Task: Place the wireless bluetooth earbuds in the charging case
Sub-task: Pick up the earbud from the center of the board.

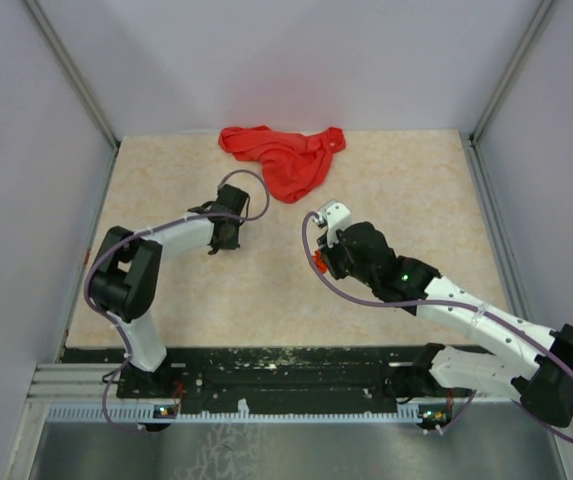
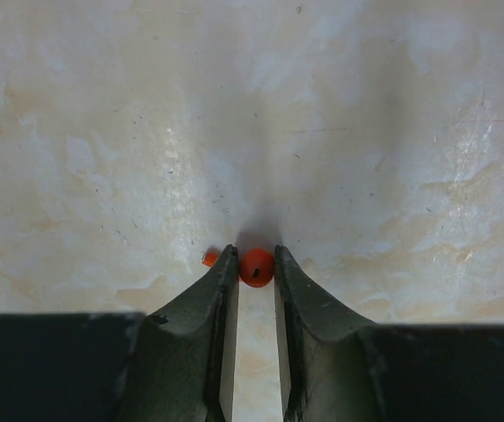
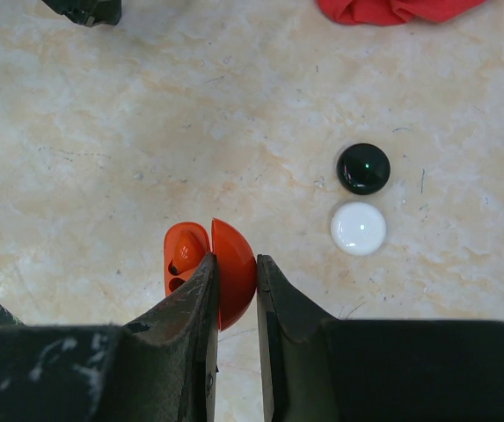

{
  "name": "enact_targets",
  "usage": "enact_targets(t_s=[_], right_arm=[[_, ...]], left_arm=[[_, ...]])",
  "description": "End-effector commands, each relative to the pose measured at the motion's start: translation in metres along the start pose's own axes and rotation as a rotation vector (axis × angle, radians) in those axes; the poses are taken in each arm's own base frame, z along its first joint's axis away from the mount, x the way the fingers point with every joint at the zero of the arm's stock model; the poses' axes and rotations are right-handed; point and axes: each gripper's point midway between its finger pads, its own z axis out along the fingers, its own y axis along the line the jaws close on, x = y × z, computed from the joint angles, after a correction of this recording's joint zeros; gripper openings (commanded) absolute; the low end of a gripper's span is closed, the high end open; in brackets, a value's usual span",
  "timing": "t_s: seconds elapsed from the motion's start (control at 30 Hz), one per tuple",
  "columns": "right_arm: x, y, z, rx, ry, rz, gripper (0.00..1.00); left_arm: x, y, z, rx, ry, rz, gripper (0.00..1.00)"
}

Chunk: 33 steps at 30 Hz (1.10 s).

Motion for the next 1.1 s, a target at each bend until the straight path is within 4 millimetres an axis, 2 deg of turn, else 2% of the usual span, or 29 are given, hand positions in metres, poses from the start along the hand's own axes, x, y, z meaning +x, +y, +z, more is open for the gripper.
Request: enact_targets(t_s=[0.0, 0.23, 0.4, 0.6, 0.83, 1.07], right_arm=[[-0.020, -0.004, -0.004, 0.012, -0.077, 0.017, 0.09], [-0.022, -0.003, -0.006, 0.004, -0.085, 0.022, 0.09], [-0.023, -0.002, -0.008, -0.002, -0.093, 0.028, 0.09], [-0.024, -0.001, -0.008, -0.006, -0.097, 0.031, 0.09], [-0.023, -0.001, -0.008, -0.008, -0.095, 0.031, 0.09], [-0.022, -0.001, -0.008, -0.009, -0.092, 0.030, 0.09]], left_arm=[[0.031, -0.011, -0.011, 0.073, 0.109, -0.011, 0.26], [0.047, -0.022, -0.036, 0.183, 0.129, -0.058, 0.33], [0.052, -0.015, -0.045, 0.170, 0.130, -0.058, 0.40], [0.059, -0.016, -0.042, 0.182, 0.137, -0.052, 0.41], [0.041, -0.013, -0.037, 0.134, 0.105, -0.038, 0.40], [0.035, -0.012, -0.026, 0.080, 0.130, 0.011, 0.35]])
